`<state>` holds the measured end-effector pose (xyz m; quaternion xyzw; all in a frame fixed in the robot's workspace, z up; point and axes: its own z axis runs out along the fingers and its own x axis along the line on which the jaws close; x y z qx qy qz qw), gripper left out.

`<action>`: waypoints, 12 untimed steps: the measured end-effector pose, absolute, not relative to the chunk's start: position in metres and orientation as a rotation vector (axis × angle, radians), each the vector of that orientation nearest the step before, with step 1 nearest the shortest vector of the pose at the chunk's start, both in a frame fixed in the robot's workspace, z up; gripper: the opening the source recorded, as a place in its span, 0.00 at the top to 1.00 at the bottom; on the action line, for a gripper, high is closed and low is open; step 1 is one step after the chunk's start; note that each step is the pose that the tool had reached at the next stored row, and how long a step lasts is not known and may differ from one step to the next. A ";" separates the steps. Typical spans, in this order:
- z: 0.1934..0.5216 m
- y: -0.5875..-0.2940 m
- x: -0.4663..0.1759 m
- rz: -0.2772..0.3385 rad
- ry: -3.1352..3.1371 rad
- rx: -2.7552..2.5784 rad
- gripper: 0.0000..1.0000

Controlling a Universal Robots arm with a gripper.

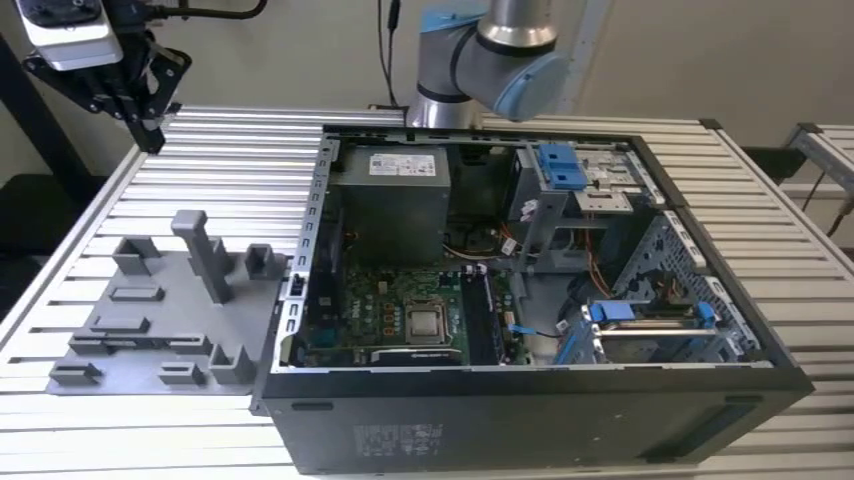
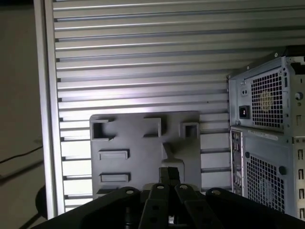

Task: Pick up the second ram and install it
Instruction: 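Reach for the second ram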

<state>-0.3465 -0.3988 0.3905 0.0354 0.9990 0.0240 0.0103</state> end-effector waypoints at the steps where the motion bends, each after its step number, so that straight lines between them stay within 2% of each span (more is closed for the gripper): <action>1: 0.390 -0.399 -0.349 0.075 3.118 0.110 0.89; 12: 0.390 -0.399 -0.374 0.075 3.118 0.111 0.89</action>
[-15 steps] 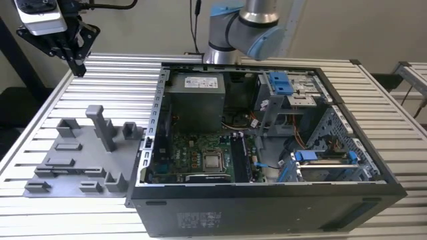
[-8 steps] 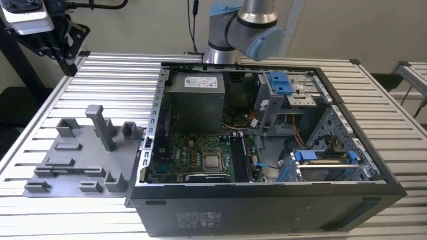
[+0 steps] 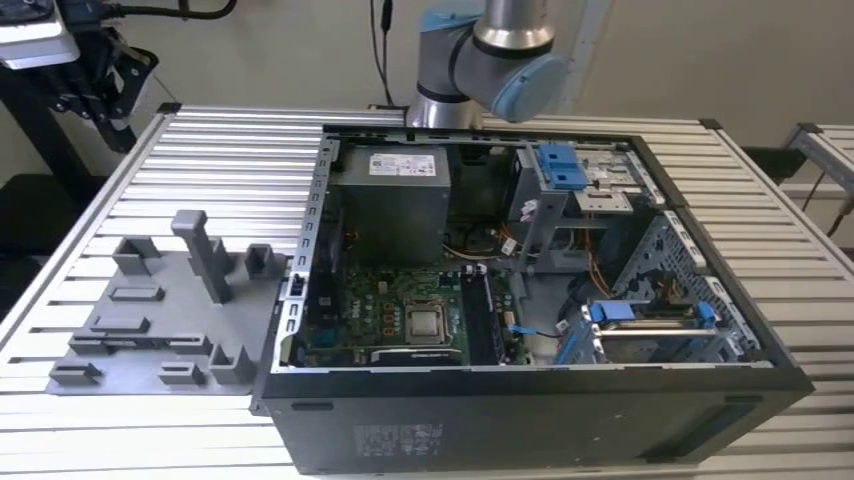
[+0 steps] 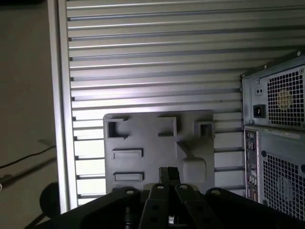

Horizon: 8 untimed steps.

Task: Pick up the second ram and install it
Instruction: 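Reach for the second ram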

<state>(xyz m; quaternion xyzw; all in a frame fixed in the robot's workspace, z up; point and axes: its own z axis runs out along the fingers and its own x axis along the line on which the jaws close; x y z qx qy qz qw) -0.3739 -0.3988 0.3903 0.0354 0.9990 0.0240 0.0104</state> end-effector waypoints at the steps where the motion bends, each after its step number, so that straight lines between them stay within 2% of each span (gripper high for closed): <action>1: 0.390 -0.399 -0.376 0.075 3.118 0.110 0.89; 8: 0.390 -0.399 -0.389 0.075 3.118 0.110 0.89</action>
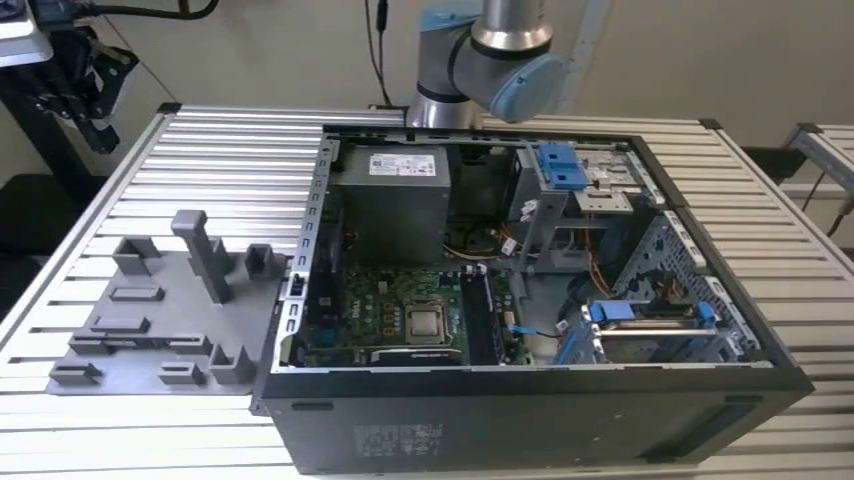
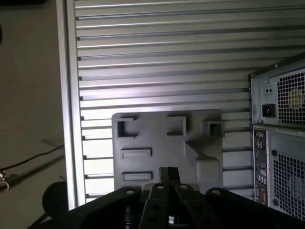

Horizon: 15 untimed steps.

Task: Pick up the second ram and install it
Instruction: 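Reach for the second ram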

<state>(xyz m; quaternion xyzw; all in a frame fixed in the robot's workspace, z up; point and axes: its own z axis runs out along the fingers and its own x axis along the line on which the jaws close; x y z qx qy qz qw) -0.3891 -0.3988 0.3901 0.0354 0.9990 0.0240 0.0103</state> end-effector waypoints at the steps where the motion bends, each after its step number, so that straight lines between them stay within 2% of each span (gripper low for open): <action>1: 0.390 -0.399 -0.389 0.075 3.118 0.110 0.89; 6: 0.388 -0.404 -0.389 0.075 3.118 0.111 0.89; 15: 0.378 -0.436 -0.389 0.075 3.118 0.110 0.89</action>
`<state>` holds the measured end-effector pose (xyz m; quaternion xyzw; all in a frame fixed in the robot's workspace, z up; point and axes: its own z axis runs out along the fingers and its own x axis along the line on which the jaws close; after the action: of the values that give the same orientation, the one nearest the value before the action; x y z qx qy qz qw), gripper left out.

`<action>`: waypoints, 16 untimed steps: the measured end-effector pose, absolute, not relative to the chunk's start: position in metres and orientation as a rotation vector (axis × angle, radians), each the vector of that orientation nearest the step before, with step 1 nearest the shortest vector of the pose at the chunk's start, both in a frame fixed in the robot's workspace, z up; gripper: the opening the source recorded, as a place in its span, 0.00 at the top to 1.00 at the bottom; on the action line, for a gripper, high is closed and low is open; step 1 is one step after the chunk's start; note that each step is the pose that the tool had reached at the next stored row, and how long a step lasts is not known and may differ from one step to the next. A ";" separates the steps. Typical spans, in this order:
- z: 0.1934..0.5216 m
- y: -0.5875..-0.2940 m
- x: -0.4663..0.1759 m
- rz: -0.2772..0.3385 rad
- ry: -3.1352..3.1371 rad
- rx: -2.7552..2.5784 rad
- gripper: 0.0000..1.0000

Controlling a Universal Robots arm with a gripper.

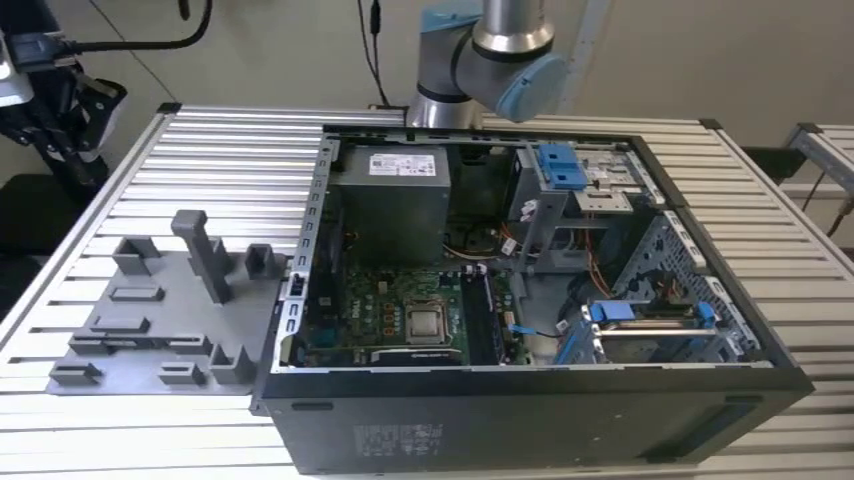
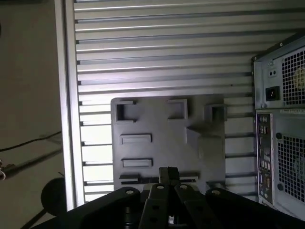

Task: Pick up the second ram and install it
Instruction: 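Reach for the second ram, then pick up the second ram and move it above second insertion slot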

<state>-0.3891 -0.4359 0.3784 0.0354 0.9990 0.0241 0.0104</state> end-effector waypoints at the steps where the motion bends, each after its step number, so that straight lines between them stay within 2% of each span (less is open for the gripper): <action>1: 0.378 -0.440 -0.389 0.075 3.118 0.110 0.89; 7: 0.374 -0.459 -0.385 0.075 3.118 0.110 0.89; 16: 0.373 -0.462 -0.383 0.075 3.118 0.109 0.89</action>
<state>-0.3826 -0.4620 0.3735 0.0349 0.9990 0.0241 0.0103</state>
